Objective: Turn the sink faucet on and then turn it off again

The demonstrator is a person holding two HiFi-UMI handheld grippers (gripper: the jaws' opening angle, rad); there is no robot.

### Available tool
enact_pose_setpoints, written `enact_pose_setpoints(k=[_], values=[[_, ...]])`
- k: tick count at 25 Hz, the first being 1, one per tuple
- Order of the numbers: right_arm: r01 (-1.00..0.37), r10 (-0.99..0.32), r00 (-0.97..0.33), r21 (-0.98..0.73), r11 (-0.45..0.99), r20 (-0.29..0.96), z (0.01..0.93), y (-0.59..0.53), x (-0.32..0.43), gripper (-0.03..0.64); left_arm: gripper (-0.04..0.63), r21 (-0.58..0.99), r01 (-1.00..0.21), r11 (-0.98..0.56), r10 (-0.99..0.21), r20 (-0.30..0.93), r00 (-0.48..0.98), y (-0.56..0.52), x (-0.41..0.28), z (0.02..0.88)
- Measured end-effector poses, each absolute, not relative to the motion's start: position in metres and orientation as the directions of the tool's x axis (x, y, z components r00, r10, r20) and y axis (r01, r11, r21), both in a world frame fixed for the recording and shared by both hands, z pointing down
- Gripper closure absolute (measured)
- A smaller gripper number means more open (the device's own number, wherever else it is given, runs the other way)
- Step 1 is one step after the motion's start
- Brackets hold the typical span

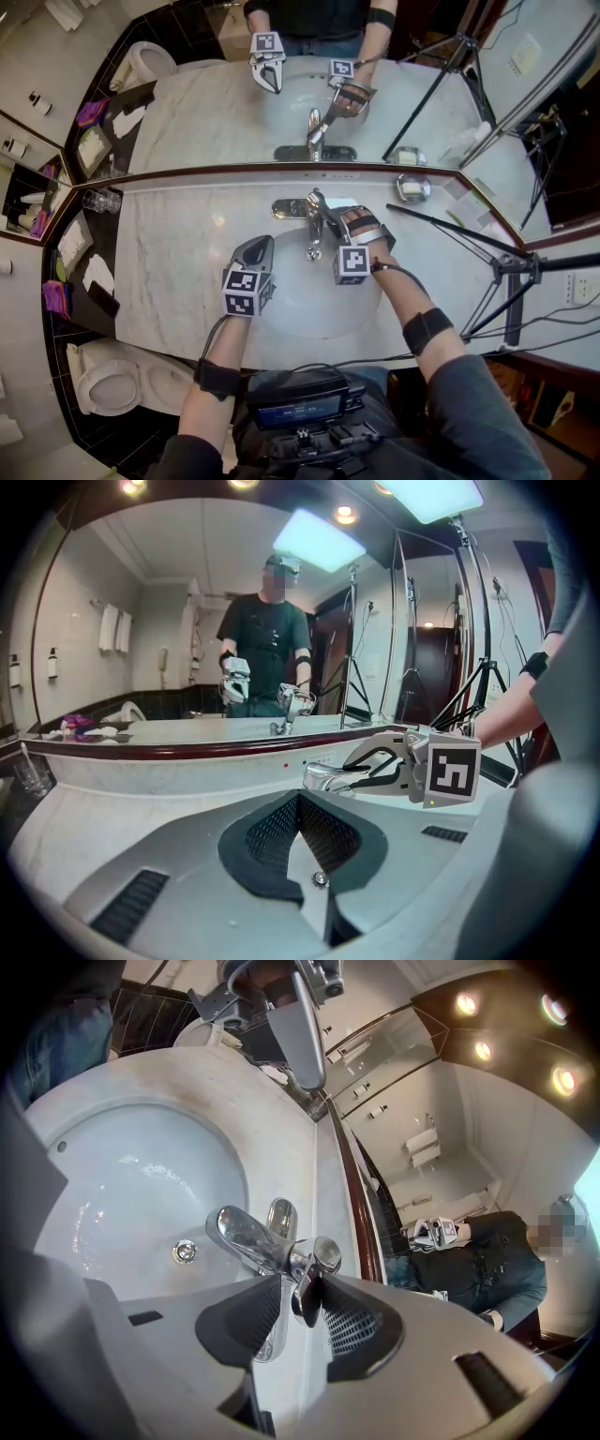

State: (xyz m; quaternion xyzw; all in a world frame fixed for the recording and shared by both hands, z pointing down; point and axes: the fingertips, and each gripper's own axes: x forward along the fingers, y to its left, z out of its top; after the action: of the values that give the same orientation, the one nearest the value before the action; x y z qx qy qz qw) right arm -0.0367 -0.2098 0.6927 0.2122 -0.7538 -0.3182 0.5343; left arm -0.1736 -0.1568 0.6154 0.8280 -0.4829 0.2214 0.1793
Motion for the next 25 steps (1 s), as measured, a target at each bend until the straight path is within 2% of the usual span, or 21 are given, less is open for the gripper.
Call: enact_pose_setpoints(k=[25], values=[[-0.03, -0.684, -0.286, 0.707, 0.706, 0.671, 0.693, -0.2, -0.031, 0.469, 0.595, 0.059, -0.882, -0.468, -0.739, 0.52, 0.427, -0.149, -0.176, 0.605]])
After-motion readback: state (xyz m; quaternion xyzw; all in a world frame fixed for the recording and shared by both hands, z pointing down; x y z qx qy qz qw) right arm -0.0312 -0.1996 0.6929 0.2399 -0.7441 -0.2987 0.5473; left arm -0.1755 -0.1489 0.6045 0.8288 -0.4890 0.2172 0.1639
